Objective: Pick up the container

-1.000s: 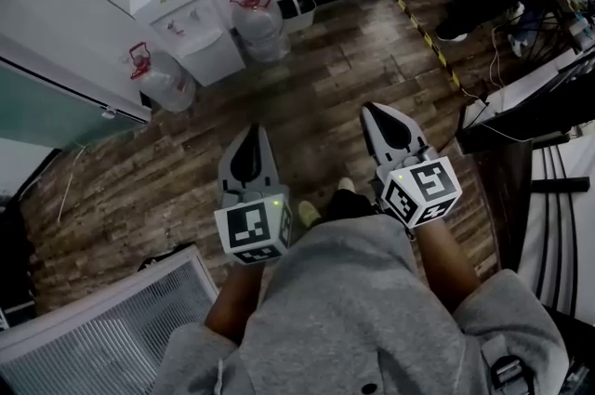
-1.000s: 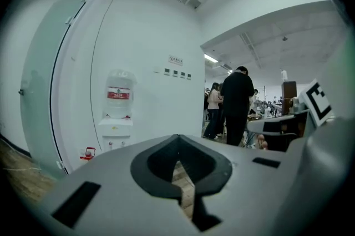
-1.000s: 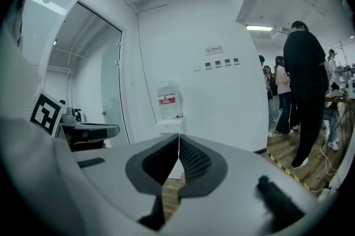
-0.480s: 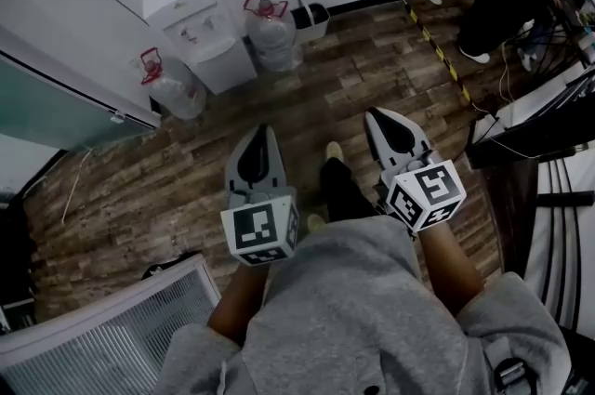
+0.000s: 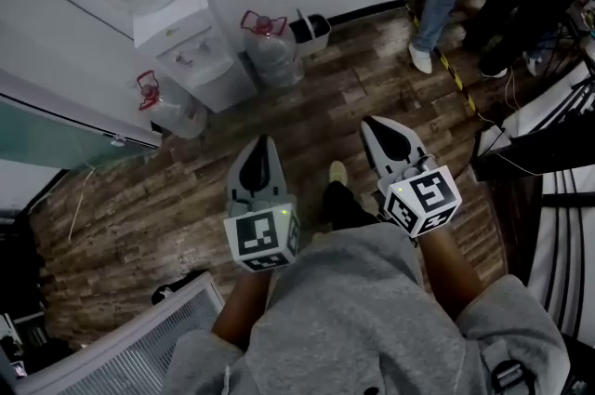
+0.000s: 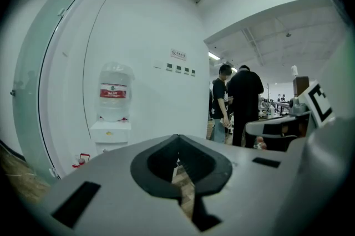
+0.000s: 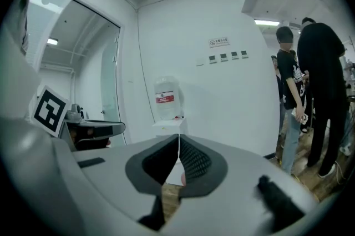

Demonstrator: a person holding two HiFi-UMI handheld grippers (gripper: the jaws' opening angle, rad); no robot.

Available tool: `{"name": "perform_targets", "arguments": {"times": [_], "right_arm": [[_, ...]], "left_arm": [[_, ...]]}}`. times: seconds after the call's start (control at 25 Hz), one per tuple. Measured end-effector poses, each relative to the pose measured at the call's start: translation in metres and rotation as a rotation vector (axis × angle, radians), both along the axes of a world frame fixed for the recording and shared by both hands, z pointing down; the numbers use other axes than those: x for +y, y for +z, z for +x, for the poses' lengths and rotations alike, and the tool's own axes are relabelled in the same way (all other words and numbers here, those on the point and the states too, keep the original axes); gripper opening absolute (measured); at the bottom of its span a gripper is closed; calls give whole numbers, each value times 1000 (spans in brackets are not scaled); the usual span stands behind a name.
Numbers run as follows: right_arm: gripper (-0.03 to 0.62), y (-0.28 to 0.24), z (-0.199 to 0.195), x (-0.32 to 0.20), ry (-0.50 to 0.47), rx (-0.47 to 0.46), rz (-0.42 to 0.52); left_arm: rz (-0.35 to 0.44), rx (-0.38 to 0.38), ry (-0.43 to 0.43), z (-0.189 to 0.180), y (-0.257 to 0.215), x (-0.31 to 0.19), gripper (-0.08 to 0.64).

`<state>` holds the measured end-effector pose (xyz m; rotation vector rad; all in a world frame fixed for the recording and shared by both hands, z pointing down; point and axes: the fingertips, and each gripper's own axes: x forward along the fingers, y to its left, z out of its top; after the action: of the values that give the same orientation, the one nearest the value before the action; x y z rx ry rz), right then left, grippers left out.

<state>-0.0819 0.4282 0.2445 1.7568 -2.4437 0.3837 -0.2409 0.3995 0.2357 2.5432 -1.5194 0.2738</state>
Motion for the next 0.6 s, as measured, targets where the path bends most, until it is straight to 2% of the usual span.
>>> {"name": "perform_targets", "arguments": {"times": [0.24,0.6], "right_arm": [[25,3,35,-58,24,-10,-23],[26,1,90,-136,31,-38,-18]], "left_arm": [[-16,-13,25,36,1,-66,14],[-23,-42,15,86,-3,-140,14]]}}
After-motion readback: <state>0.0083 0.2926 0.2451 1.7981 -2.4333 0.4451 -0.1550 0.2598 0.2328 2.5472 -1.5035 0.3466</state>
